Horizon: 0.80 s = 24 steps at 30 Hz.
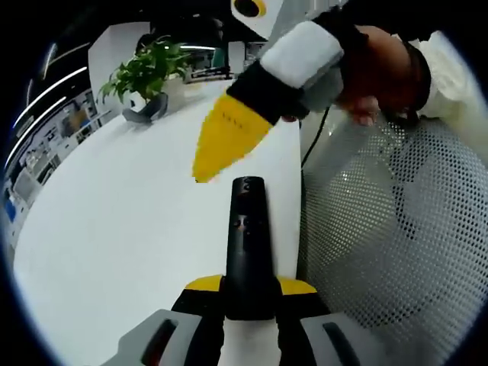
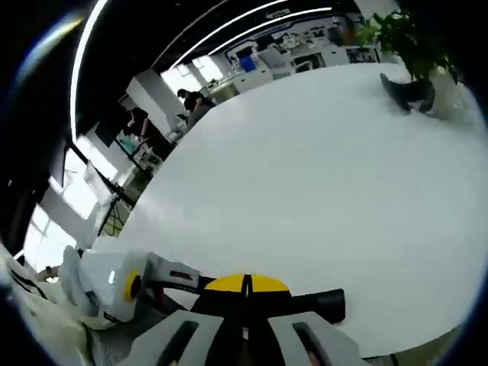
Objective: Press the specified remote control buttons in sequence, fully releasing each button before pressing the next.
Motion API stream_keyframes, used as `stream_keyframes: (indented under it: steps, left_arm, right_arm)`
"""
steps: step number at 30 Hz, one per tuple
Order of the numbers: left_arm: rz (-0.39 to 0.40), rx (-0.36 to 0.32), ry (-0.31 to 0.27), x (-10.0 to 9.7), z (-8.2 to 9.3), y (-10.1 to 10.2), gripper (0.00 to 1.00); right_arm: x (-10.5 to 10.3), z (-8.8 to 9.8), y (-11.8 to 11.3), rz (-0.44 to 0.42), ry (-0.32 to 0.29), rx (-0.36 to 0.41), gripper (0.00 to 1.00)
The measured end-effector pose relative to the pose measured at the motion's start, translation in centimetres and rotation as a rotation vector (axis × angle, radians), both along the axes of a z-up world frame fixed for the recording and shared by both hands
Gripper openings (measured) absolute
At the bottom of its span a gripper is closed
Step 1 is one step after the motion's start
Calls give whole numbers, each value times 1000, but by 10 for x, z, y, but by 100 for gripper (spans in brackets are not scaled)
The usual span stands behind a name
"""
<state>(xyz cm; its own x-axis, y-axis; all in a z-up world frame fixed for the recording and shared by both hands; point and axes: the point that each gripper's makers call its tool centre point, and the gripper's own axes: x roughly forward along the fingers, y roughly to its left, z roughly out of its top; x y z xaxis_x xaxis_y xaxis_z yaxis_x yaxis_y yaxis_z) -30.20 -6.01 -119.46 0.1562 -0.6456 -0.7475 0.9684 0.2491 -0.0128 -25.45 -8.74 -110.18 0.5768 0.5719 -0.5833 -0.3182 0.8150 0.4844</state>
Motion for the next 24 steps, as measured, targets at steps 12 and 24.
stream_keyframes:
  steps: [12, 24]
  left_arm:
    - [57, 30, 4, 1, 0, -1, 24]
    - [29, 55, 9, 11, -1, 7, 24]
  right_arm:
    - [10, 67, -81, -263, -396, -227, 29]
    - [17, 43, -89, -280, -436, -436, 77]
